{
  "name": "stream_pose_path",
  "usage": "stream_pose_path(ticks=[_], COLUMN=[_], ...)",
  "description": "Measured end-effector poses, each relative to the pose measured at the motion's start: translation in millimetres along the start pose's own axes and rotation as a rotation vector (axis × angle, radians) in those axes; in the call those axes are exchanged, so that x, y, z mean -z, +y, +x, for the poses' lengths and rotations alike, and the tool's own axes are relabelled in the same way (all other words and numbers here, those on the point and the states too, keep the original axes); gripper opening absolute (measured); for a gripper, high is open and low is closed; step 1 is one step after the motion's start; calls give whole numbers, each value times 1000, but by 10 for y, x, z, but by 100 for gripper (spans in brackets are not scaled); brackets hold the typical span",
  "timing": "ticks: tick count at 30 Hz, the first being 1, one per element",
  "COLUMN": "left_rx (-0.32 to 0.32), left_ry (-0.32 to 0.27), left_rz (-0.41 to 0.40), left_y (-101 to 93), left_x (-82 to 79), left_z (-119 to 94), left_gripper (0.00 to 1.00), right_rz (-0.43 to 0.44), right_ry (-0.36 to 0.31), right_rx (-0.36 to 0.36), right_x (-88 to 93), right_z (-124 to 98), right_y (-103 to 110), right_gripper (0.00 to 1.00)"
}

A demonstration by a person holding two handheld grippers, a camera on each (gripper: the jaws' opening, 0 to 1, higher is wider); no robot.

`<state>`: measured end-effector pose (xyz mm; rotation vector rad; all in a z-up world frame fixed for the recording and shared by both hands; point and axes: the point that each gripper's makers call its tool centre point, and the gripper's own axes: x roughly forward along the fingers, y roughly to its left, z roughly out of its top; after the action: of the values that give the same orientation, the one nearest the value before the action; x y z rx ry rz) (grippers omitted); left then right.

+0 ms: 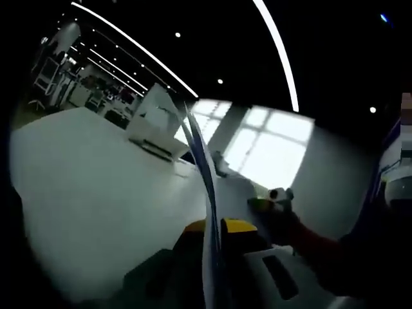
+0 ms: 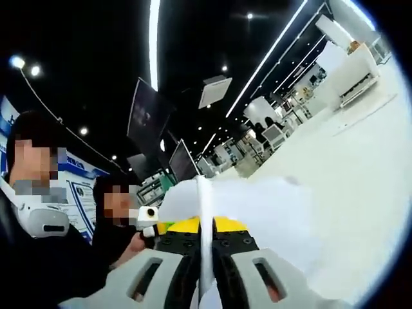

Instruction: Organize the stack of printing papers by aligning and flattening the scattered papers on the table

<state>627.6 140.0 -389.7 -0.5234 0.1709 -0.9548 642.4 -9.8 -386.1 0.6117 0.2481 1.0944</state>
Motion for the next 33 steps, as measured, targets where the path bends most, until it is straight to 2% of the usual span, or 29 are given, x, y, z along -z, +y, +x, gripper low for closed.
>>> stream_pose_path(ticks=[22,27,33], left_rx=[72,82,97], left_ry=[7,13,5], left_rz=[53,67,85], left_y=[-236,-269,-303], left_x=[-43,-41,-58], left_z=[18,6,-16], left_gripper=[6,6,6], right_rz=[-147,-160,-202], right_ry=[-62,-105,-115], right_rx=[153,208,261], right_x=[-213,-358,-425], right_z=[-262,-392,-473], right_y=[-285,-403,-470], right_gripper=[21,19,23])
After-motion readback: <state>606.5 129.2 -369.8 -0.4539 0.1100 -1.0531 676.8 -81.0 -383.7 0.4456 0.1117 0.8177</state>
